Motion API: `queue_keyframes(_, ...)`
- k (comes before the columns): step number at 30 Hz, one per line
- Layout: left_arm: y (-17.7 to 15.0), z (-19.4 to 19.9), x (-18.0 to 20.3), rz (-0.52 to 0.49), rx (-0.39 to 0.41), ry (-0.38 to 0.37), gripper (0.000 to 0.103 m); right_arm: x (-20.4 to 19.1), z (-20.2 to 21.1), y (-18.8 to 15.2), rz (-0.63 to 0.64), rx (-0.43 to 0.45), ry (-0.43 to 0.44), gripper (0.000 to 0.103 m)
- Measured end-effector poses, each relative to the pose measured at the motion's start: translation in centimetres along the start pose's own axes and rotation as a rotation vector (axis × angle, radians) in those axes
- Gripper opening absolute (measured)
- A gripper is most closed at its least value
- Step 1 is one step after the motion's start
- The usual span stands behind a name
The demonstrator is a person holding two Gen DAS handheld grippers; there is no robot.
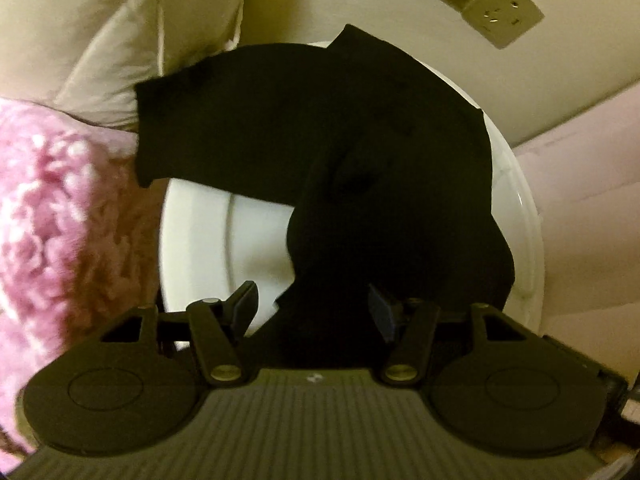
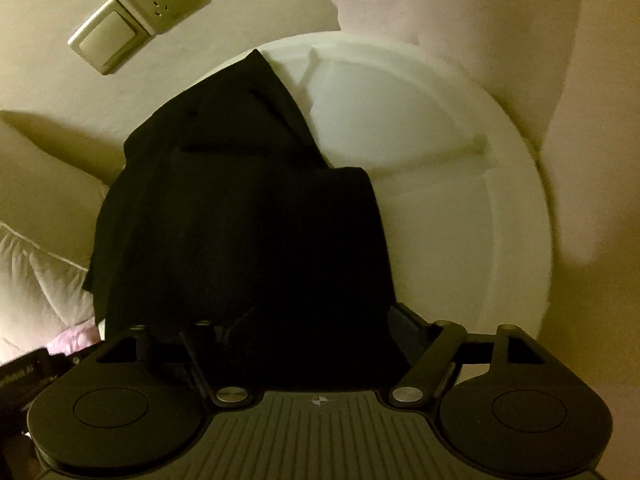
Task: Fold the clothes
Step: 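Reach both grippers into the bin and grasp the black garment, then carry the black garment to the pink bed and release it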
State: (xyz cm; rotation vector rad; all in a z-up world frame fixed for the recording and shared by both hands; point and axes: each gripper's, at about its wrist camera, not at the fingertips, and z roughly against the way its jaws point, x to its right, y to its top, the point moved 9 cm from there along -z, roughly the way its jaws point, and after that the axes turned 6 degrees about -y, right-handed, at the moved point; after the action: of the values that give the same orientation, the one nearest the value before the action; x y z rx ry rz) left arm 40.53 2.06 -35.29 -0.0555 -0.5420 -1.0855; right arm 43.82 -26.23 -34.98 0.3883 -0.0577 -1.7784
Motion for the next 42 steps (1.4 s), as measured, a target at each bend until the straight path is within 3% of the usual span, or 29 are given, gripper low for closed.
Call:
queue_keyframes(7,1.7,-3.1,-0.7,0.068,-0.013,-0.041,0.059,-2.0,-2.7,0.9,-0.006,-0.021,0.05,0.078)
queue_keyframes(8,1.8,-3.4,-0.7,0.087,-0.012,-0.06,0.057,-2.4,-3.0,0.8,0.002,-0.029,0.066,0.078)
queue_keyframes(9,1.8,-3.6,-0.6,0.103,-0.013,-0.094,0.048,-2.8,-3.1,0.6,0.009,-0.035,0.085,0.077)
queue_keyframes(12,2.1,-3.7,0.0,0.131,-0.016,-0.185,0.014,-3.8,-2.9,0.4,0.066,-0.021,0.09,0.049)
queue_keyframes(13,2.2,-3.6,0.3,0.125,-0.015,-0.207,0.01,-4.0,-2.7,0.4,0.09,-0.012,0.085,0.035)
queue_keyframes(15,2.3,-2.7,1.1,0.08,-0.003,-0.221,0.007,-4.2,-2.1,0.6,0.11,-0.002,0.108,0.017)
queue_keyframes(19,2.3,0.8,2.4,0.018,0.057,-0.264,0.005,-5.0,0.9,1.1,0.115,0.034,0.162,0.012)
queue_keyframes(24,2.3,8.7,3.8,-0.026,0.196,-0.349,0.005,-7.3,6.6,1.1,0.212,0.13,0.257,0.012)
queue_keyframes(33,1.0,26.8,3.5,-0.056,0.572,-0.399,0.005,-15.7,19.0,-1.4,0.435,0.351,0.531,0.012)
queue_keyframes(38,-3.4,39.9,-0.3,-0.034,0.822,-0.38,0.005,-22.7,27.7,-6.0,0.576,0.458,0.767,0.012)
queue_keyframes(42,-9.8,51.6,-3.1,-0.067,1.021,-0.331,0.005,-28.3,35.8,-12.5,0.692,0.521,0.995,0.012)
